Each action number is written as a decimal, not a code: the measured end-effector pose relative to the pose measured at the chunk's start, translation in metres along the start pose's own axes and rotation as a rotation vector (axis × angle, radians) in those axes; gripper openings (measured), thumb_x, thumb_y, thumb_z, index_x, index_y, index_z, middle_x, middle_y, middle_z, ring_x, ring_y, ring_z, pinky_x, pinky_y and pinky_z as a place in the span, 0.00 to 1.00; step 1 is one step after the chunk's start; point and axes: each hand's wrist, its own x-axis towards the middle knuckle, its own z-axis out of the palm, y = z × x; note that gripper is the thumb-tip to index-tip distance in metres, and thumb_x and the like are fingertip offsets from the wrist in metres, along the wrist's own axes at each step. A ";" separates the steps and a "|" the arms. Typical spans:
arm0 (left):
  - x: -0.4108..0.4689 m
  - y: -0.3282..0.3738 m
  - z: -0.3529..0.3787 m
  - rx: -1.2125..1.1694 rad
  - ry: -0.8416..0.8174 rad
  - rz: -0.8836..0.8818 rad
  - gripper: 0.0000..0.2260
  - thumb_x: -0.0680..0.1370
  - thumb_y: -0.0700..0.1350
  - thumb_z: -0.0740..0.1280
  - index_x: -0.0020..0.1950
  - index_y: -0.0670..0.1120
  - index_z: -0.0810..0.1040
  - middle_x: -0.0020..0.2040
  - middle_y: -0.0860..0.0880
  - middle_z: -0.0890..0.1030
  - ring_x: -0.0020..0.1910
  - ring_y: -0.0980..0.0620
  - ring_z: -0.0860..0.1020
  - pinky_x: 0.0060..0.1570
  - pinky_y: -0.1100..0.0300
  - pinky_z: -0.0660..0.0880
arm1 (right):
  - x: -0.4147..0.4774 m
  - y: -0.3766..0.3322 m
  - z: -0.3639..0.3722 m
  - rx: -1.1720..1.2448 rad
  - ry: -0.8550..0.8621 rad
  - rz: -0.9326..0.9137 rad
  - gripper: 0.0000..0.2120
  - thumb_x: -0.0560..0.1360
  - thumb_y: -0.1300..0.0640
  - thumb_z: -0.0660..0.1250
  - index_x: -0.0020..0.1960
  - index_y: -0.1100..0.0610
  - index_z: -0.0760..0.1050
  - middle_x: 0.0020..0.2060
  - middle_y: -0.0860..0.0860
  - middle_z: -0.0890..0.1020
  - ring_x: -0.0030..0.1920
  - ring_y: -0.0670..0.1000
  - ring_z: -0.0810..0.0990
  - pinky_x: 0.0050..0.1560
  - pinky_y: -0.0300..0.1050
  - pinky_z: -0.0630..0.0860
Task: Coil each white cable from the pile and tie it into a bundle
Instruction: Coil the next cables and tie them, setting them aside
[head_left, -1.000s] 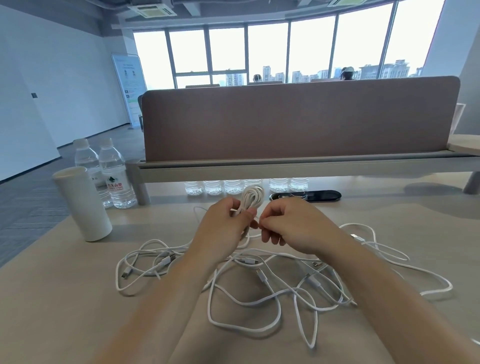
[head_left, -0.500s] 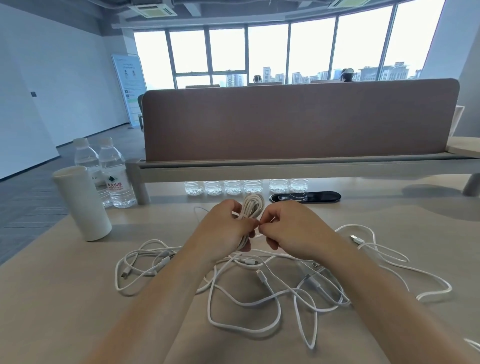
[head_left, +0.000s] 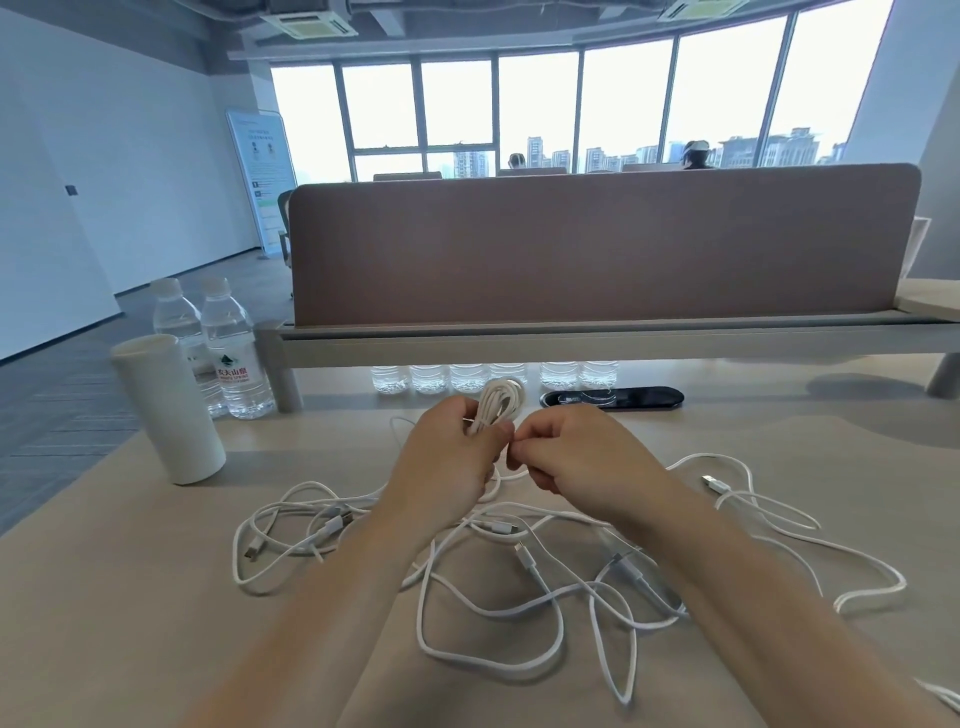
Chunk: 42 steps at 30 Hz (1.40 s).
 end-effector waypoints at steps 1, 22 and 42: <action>0.000 -0.001 0.001 0.032 0.023 0.020 0.07 0.80 0.48 0.67 0.45 0.45 0.77 0.30 0.48 0.77 0.28 0.49 0.73 0.35 0.49 0.73 | 0.000 -0.001 0.000 0.008 0.004 0.001 0.08 0.75 0.60 0.66 0.39 0.60 0.81 0.21 0.46 0.73 0.23 0.46 0.67 0.33 0.42 0.65; -0.025 0.023 -0.018 -0.190 -0.015 -0.158 0.05 0.81 0.44 0.66 0.52 0.44 0.77 0.31 0.47 0.80 0.28 0.49 0.78 0.32 0.56 0.76 | -0.005 -0.005 0.001 -0.153 -0.054 -0.121 0.11 0.80 0.56 0.64 0.42 0.55 0.81 0.33 0.47 0.85 0.33 0.47 0.81 0.45 0.49 0.79; -0.192 0.005 -0.198 -0.110 0.264 -0.361 0.09 0.71 0.41 0.63 0.41 0.38 0.82 0.34 0.43 0.78 0.36 0.47 0.74 0.39 0.52 0.69 | -0.071 -0.123 0.169 -0.197 -0.230 -0.374 0.13 0.80 0.56 0.65 0.36 0.49 0.77 0.33 0.45 0.84 0.28 0.39 0.74 0.35 0.40 0.68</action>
